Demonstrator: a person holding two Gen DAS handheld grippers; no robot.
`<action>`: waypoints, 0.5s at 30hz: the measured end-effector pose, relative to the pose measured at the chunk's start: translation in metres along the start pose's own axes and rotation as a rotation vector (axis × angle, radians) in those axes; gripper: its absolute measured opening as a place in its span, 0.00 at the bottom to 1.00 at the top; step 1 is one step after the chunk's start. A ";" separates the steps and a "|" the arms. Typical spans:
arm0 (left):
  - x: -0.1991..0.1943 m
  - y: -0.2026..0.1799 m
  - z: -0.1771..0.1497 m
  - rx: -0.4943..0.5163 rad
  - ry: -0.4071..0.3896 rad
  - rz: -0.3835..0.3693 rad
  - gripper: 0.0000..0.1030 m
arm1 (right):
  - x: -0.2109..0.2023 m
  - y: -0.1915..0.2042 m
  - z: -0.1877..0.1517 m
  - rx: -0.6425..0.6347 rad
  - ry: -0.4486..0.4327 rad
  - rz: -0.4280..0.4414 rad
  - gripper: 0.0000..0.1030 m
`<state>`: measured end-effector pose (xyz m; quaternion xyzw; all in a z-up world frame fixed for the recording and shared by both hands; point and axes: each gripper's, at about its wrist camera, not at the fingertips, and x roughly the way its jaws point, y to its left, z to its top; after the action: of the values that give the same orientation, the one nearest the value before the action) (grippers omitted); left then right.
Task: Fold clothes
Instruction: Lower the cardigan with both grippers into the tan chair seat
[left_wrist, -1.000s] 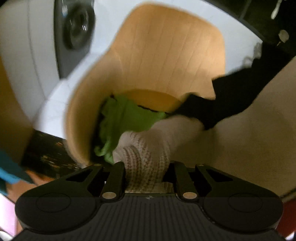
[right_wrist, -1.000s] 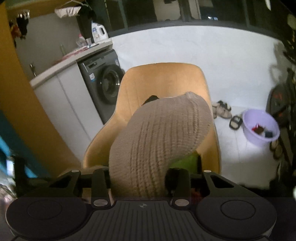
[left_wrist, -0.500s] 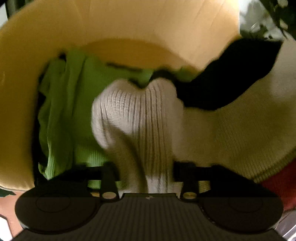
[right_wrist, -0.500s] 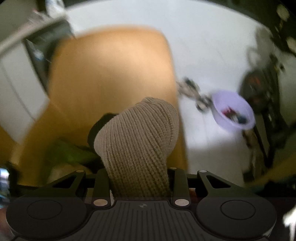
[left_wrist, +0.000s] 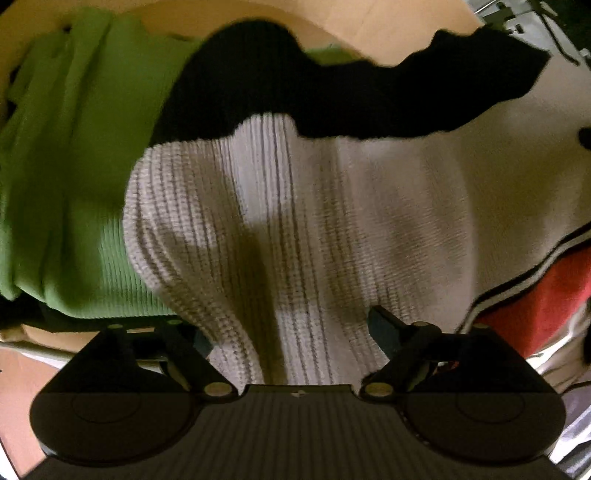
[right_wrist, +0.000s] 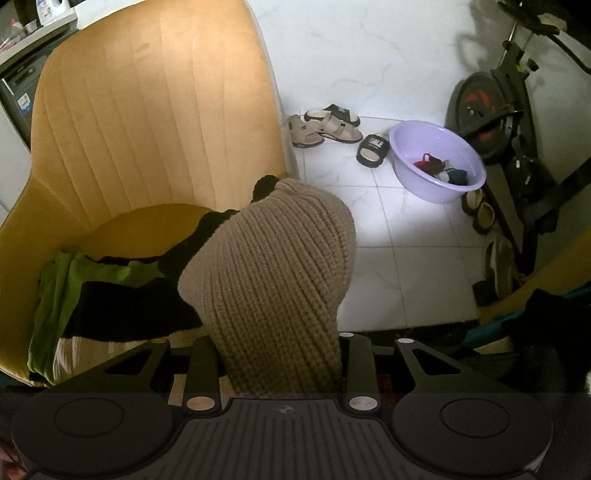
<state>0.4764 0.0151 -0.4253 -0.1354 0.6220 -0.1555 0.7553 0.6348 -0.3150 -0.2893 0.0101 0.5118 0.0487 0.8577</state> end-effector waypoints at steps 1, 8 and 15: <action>0.002 -0.001 -0.001 -0.004 -0.008 0.001 0.84 | -0.001 -0.002 -0.002 -0.001 -0.003 0.001 0.28; -0.002 -0.013 -0.007 -0.020 -0.041 0.018 0.26 | 0.000 -0.006 -0.006 -0.020 0.004 0.004 0.34; -0.001 -0.026 -0.020 0.013 -0.066 0.051 0.38 | 0.017 0.012 -0.019 -0.109 0.047 -0.025 0.59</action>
<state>0.4547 -0.0079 -0.4177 -0.1198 0.5990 -0.1358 0.7800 0.6253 -0.3016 -0.3127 -0.0440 0.5285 0.0661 0.8452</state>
